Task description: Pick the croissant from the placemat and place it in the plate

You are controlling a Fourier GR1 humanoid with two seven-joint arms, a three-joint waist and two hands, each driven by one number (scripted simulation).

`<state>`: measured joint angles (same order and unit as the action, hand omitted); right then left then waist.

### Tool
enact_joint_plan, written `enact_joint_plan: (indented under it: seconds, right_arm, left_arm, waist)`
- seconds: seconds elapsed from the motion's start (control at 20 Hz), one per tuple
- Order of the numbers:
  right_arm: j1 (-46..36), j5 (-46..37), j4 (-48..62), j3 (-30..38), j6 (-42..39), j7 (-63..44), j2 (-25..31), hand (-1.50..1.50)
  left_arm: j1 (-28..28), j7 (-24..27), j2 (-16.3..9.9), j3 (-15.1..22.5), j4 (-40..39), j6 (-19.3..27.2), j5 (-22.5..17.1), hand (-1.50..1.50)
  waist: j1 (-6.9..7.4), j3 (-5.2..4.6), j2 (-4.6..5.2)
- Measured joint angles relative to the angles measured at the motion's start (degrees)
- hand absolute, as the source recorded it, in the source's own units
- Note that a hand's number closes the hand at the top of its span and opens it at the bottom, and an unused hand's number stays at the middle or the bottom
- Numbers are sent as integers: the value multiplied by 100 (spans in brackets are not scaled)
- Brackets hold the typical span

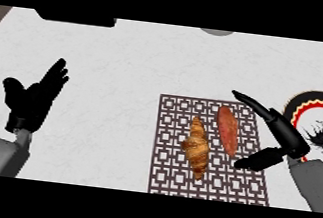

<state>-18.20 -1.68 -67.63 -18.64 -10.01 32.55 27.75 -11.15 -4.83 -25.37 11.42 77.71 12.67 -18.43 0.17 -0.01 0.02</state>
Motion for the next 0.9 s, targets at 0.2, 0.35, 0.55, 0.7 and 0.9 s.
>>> enact_joint_plan:
  seconds: [0.2, 0.35, 0.55, 0.7, 0.9]
  right_arm:
    - [54, -254, -564, -39, -186, -558, 161, -150]
    - [122, -538, -911, -233, -280, -1029, 169, -150]
    - [-12, -883, -1078, -352, -538, -1521, 187, -150]
    - [-62, -1334, -1238, -530, -466, -1916, 93, -150]
    - [-81, -1845, -1391, -730, -546, -2408, -18, -150]
  left_arm:
    - [43, -59, 6, -144, 26, -128, 45, 0]
    - [89, -92, 90, -178, 68, -99, 117, 0]
    - [70, -209, 191, -201, 137, -64, 254, 0]
    - [123, -229, 197, -247, 185, -116, 313, 0]
    - [98, -194, 321, -291, 107, -163, 414, 0]
  waist:
    - [-22, -2, -10]
    - [-26, -3, -14]
    - [-17, -2, -10]
    - [-10, -2, -10]
    - [-15, -2, -8]
